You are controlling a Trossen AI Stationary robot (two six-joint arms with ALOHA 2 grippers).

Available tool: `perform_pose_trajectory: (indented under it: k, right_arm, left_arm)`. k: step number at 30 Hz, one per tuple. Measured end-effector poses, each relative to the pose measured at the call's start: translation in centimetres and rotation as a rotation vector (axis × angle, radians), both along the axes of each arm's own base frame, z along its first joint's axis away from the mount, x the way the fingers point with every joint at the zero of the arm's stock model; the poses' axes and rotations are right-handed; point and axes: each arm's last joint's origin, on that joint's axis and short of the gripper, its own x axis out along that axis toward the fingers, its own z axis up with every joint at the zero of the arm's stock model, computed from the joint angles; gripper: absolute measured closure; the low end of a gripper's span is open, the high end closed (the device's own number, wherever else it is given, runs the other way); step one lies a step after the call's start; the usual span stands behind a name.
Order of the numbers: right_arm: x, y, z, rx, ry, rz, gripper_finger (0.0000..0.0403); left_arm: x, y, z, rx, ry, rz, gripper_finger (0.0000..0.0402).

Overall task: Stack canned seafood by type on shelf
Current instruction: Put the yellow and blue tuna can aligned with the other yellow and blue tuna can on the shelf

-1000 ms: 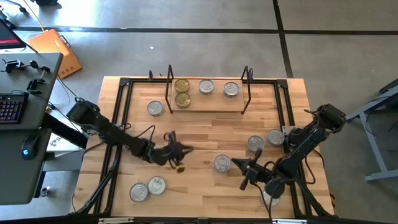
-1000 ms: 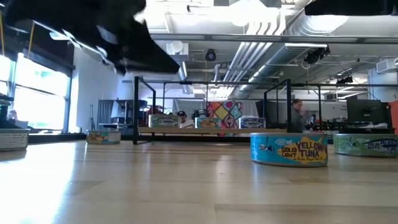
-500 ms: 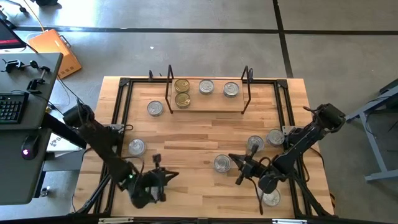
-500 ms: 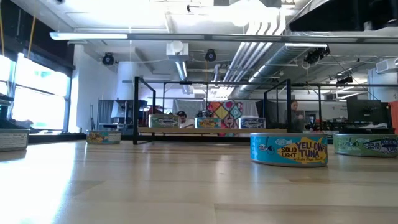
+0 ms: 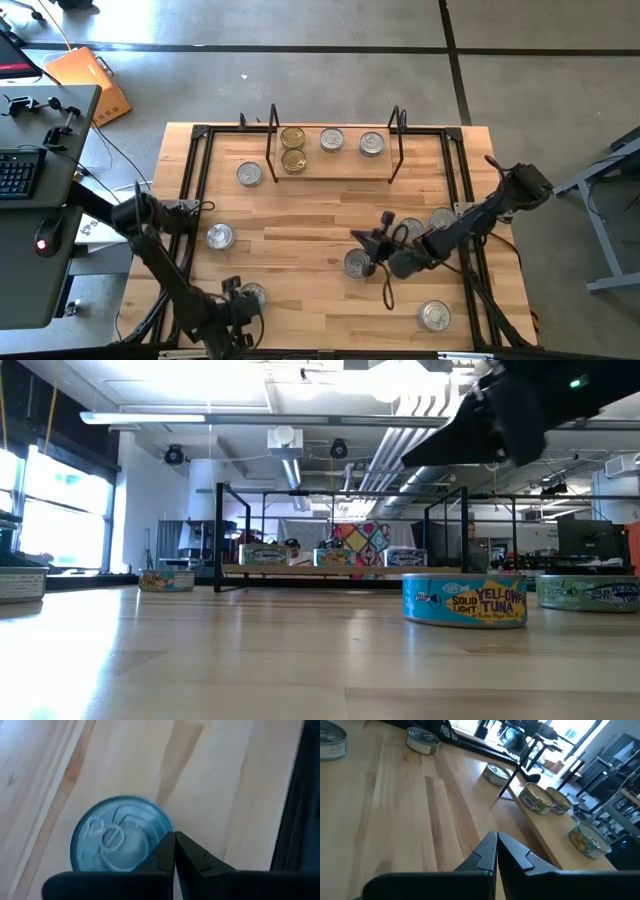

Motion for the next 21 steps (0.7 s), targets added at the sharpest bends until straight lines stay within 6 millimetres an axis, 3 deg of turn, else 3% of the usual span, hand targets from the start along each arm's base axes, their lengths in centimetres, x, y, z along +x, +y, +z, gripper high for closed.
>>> perform_pose_trajectory:
  k: [3, 7, 13, 21]
  right_arm:
    - [0.6, -0.9, 0.0, 0.023, 0.009, 0.019, 0.0399]
    - [1.1, -1.7, 0.0, 0.053, 0.019, 0.052, 0.0399]
    - [1.3, -2.0, 0.0, 0.068, 0.027, 0.07, 0.0399]
    - [1.3, -2.0, 0.0, 0.078, 0.023, 0.068, 0.0399]
  left_arm:
    - [0.2, -0.6, -0.4, -0.019, 0.001, 0.053, 0.0379]
    - [0.2, -0.6, -0.5, -0.042, 0.014, 0.082, 0.0322]
    - [0.1, -0.8, -0.8, 0.039, 0.072, -0.112, 0.0233]
    - [0.9, -0.9, -4.2, 0.251, 0.132, -0.282, 0.0241]
